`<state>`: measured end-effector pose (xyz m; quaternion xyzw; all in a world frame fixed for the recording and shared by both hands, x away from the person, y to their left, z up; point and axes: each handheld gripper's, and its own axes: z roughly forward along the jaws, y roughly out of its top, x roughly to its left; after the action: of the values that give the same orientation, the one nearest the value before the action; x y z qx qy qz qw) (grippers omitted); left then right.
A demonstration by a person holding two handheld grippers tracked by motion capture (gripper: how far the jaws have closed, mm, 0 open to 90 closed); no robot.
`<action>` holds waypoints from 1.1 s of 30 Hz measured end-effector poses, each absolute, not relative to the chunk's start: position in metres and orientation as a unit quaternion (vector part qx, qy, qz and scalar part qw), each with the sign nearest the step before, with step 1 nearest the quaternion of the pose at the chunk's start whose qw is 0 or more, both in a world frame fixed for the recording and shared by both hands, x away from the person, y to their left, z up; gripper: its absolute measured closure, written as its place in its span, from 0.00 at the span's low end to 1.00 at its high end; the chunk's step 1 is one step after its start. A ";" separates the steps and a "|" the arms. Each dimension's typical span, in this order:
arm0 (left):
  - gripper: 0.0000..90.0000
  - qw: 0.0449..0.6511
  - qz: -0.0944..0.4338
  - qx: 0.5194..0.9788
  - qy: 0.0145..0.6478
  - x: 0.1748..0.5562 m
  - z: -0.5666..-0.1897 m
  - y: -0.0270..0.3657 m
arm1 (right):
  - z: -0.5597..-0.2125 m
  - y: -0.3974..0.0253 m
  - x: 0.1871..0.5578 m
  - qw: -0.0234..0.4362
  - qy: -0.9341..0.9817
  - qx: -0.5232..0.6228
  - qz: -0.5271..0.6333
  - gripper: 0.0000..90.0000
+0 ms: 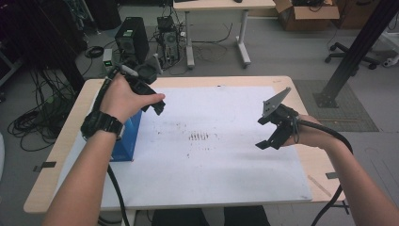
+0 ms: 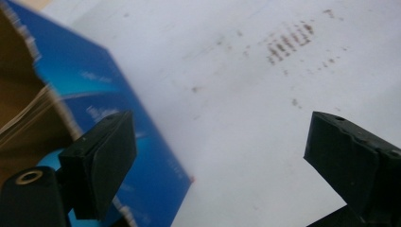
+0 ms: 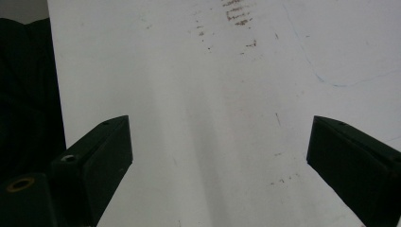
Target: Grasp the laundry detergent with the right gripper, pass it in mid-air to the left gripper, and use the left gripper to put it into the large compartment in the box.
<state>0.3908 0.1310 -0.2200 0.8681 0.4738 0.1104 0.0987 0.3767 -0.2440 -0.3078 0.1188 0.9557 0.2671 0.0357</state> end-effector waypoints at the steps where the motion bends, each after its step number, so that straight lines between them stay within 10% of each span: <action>1: 0.11 0.101 0.108 0.872 0.466 0.390 -0.222 0.126 | -0.307 -0.245 0.377 0.036 0.956 0.117 0.268 0.08; 33: 0.05 0.116 0.066 0.919 0.371 0.377 -0.254 0.068 | -0.304 -0.246 0.372 0.016 0.955 0.110 0.276 0.03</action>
<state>0.3772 0.0676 -0.2539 0.9191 0.3707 0.0657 0.1163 0.3723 -0.2461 -0.3035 0.1096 0.9547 0.2764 0.0159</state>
